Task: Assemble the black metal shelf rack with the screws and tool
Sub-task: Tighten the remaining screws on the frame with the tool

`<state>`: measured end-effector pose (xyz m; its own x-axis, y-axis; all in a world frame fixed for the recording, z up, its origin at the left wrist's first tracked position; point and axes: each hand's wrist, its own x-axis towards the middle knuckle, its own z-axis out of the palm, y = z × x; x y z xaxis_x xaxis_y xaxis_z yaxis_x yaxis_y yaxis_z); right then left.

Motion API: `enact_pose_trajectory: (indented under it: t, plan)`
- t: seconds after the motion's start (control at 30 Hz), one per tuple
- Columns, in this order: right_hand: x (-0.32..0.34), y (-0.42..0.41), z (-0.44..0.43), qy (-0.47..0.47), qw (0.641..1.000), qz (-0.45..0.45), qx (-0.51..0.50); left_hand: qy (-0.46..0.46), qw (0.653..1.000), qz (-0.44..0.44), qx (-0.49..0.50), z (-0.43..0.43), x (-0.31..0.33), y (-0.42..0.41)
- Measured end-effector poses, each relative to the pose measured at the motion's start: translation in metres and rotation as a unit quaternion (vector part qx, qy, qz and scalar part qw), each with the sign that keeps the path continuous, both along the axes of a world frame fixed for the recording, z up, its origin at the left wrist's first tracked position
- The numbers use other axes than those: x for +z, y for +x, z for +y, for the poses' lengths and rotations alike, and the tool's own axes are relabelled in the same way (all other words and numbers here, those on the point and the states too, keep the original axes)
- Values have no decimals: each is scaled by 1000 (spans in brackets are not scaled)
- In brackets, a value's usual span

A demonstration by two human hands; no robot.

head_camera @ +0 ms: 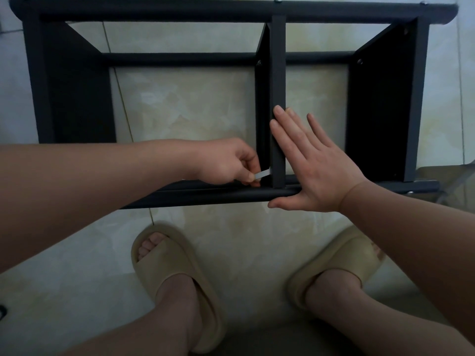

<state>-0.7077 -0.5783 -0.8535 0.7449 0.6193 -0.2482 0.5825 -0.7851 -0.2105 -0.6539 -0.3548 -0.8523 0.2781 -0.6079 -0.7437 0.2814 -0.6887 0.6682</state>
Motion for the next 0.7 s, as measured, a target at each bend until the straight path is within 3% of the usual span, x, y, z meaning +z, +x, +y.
enact_pose_trajectory:
  t: [0.23,0.53,0.63,0.7]
  plan:
    - [1,0,1,-2,1000,1,-1,38,998,-24,-49,-2,3,5]
    - [0,0,0,0,1000,-1,-1,81,982,-165,-40,-4,2,12]
    - [0,0,0,1,1000,-2,-1,49,989,-140,15,-8,3,12]
    - [-1,0,0,2,1000,-1,0,34,993,-66,91,-10,2,11]
